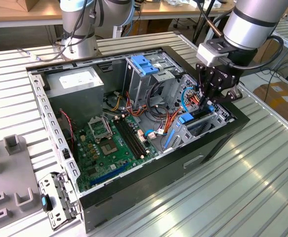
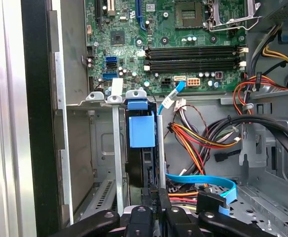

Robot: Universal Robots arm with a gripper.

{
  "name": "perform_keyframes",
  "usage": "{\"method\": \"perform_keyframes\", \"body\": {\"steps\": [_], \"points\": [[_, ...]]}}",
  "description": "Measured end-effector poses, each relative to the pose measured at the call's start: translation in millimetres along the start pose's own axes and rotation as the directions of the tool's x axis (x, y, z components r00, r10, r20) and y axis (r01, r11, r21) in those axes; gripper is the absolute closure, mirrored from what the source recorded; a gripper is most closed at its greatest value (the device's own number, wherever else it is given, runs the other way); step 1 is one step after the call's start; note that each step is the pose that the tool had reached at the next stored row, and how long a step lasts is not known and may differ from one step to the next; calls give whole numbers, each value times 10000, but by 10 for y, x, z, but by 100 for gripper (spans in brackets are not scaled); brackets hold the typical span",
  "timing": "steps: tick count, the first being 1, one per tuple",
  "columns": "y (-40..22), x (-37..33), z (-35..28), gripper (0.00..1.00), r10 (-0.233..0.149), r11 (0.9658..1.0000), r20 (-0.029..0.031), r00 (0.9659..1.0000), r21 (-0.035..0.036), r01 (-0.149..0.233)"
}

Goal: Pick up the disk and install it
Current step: 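Insert the first disk wire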

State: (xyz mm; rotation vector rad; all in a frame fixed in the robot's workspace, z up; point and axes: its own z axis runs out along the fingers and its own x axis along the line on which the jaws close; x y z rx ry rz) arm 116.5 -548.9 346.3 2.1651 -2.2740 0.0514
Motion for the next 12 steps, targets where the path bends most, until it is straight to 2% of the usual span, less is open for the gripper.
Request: {"method": "perform_keyframes", "body": {"steps": [12], "points": [[1,-1,46,84,0,10000,3,10000,0,0]]}}
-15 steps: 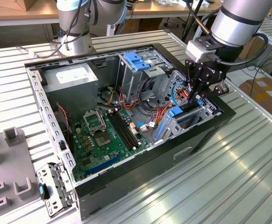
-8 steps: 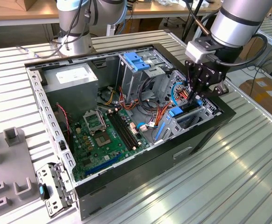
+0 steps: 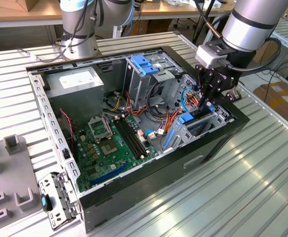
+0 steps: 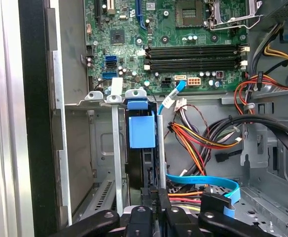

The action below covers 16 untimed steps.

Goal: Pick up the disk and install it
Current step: 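Insert the first disk wire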

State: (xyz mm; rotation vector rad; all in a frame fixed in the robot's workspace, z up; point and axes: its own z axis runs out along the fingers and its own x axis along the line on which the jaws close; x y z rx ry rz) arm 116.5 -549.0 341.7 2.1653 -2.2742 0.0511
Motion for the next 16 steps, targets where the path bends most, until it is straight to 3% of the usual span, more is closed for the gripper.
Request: {"method": "perform_keyframes", "body": {"steps": [6,7,16], "points": [[0,0,12,82,1,10000,3,10000,0,-1],[0,0,-1,76,1,10000,10,10000,0,-1],[-2,2,-86,76,1,10000,17,10000,-1,-1]]}}
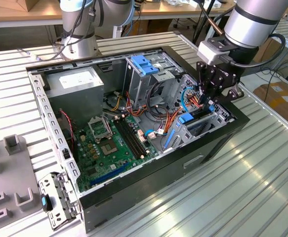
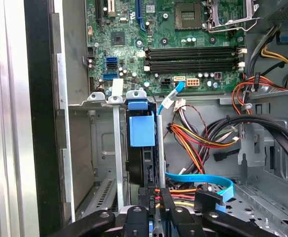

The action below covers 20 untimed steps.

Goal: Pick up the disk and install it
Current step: 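Insert the first disk wire, then insert the second disk wire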

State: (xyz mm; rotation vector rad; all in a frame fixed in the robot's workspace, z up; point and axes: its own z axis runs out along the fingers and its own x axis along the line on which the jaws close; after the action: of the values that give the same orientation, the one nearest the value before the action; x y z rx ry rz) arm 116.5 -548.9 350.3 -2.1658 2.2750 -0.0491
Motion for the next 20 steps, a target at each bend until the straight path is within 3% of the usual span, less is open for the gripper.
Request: {"method": "perform_keyframes", "body": {"steps": [4,6,20], "points": [[0,0,-3,77,0,10000,-3,10000,0,0],[0,0,-4,89,0,10000,-3,10000,0,0],[8,1,-7,89,-1,10000,-5,10000,0,1]]}}
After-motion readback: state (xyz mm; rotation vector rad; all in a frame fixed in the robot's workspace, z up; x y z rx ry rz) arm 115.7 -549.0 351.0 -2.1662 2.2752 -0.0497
